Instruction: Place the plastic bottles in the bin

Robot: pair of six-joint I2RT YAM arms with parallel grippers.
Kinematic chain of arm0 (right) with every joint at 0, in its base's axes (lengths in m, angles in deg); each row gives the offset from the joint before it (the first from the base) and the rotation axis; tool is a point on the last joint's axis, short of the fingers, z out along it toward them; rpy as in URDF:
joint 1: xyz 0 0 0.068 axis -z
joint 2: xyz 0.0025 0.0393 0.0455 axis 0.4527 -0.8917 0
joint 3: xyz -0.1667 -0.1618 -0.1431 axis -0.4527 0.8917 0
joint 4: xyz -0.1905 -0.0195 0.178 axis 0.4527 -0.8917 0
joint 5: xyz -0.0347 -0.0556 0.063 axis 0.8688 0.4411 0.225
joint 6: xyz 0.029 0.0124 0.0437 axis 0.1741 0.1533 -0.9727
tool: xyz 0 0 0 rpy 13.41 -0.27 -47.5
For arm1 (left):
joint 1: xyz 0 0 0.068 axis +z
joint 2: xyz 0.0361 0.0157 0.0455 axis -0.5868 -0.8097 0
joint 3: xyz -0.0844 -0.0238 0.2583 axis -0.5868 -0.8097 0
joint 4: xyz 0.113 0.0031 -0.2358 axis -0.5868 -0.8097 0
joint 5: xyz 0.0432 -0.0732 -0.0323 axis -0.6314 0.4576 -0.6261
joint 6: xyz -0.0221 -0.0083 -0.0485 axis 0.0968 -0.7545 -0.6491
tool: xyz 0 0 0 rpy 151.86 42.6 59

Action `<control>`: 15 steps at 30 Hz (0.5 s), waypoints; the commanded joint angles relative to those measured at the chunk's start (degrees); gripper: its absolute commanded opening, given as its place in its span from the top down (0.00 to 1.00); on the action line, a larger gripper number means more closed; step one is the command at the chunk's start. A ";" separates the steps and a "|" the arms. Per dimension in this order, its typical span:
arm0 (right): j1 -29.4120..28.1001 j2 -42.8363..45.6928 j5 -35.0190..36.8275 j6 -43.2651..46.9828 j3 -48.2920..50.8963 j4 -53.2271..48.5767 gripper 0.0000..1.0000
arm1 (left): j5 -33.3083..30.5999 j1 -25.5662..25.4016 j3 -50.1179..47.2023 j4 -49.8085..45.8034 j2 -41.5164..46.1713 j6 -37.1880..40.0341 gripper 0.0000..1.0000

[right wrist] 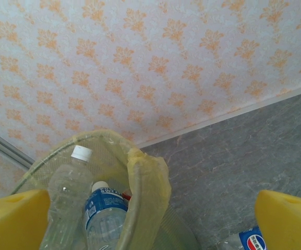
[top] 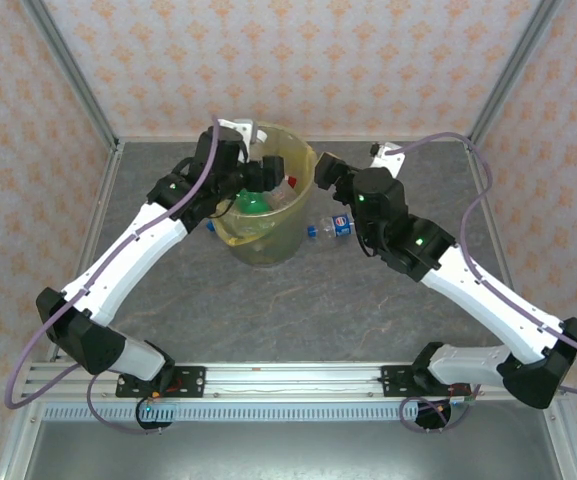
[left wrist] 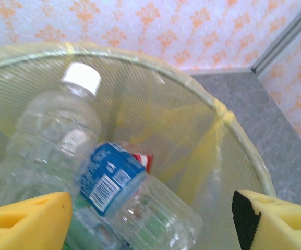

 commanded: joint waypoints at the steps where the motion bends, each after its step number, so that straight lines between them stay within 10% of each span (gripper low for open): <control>1: 0.30 1.58 1.68 -0.61 -0.55 -1.51 0.00 | 0.62 1.70 1.10 3.30 0.99 -1.68 0.22; 7: 0.36 1.74 1.68 -1.10 -0.03 -2.49 0.00 | 4.55 2.17 -0.82 4.86 0.98 -3.30 0.55; 15: 5.13 1.36 -3.74 -5.66 2.23 -4.02 0.00 | 6.21 1.96 -7.68 6.37 3.71 -5.41 0.74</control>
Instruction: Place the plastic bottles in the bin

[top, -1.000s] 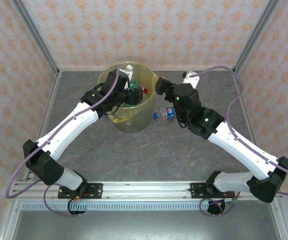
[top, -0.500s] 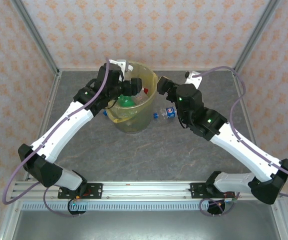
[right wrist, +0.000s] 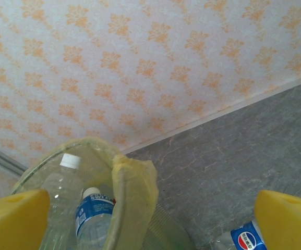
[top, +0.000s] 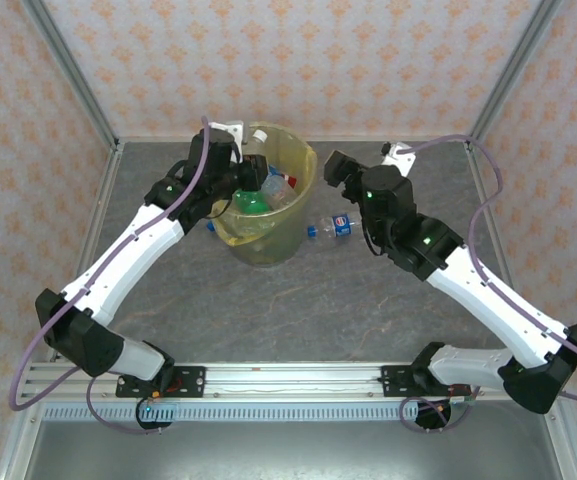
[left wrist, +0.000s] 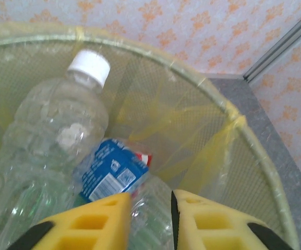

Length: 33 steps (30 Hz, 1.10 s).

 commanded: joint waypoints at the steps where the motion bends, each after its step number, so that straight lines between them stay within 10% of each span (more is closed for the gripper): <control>1: 2.42 0.44 -3.57 -2.76 2.12 -1.66 0.00 | 1.82 -0.37 -2.73 2.44 2.54 -1.58 0.75; 11: 13.78 -5.46 -18.59 -8.56 5.24 -2.72 0.00 | 0.22 -0.46 0.98 1.10 4.86 -2.72 0.64; 18: 21.73 -11.12 -32.13 -15.54 12.49 1.82 0.02 | -4.77 -0.20 6.89 -1.38 8.08 -2.05 0.03; 33: 24.93 -26.29 -41.71 -24.43 15.37 9.90 0.08 | -9.31 0.11 2.23 -2.51 15.72 -3.97 0.01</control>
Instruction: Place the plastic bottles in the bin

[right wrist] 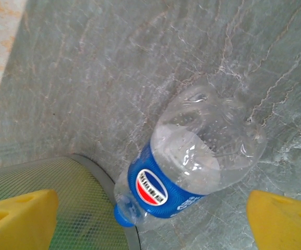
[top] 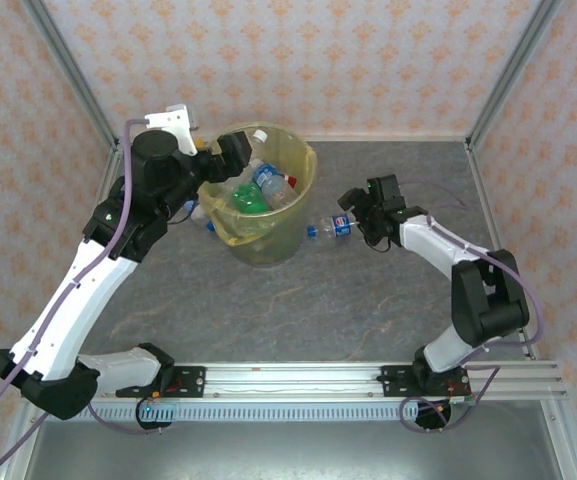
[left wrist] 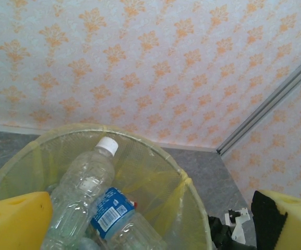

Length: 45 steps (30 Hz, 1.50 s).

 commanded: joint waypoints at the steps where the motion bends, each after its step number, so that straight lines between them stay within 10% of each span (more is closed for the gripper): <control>1: 0.54 -2.46 -1.70 -2.84 0.17 2.81 0.08 | -1.69 0.15 -1.97 -1.01 2.08 -1.04 0.01; 21: 2.68 -14.76 -4.18 -8.37 -3.14 8.58 0.13 | -0.25 0.15 -4.38 -1.54 2.34 -0.55 0.01; 29: 2.67 -18.33 -5.55 -8.99 -5.74 7.98 0.33 | -2.16 0.16 -3.70 -3.11 2.46 0.06 0.01; 45: 2.45 -0.39 11.61 -1.56 -8.20 -2.83 0.42 | -1.17 0.16 -1.50 -2.86 -1.09 1.23 0.01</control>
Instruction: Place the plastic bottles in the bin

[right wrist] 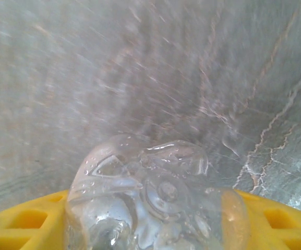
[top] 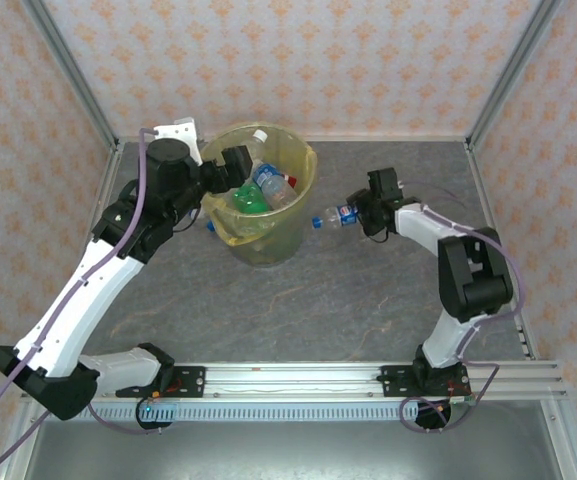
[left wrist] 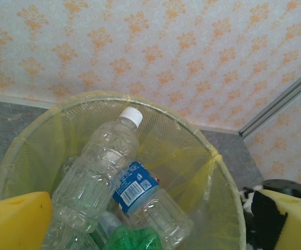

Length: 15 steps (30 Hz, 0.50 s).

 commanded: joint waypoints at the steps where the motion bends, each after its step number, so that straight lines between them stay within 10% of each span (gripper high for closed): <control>1: -0.52 8.78 12.05 3.93 -2.54 -3.06 0.42 | 0.21 0.13 2.18 -0.25 -0.70 1.52 0.01; 15: -9.28 24.06 39.77 26.06 -16.37 -4.08 0.41 | -0.53 0.15 2.45 0.95 -1.74 1.87 0.01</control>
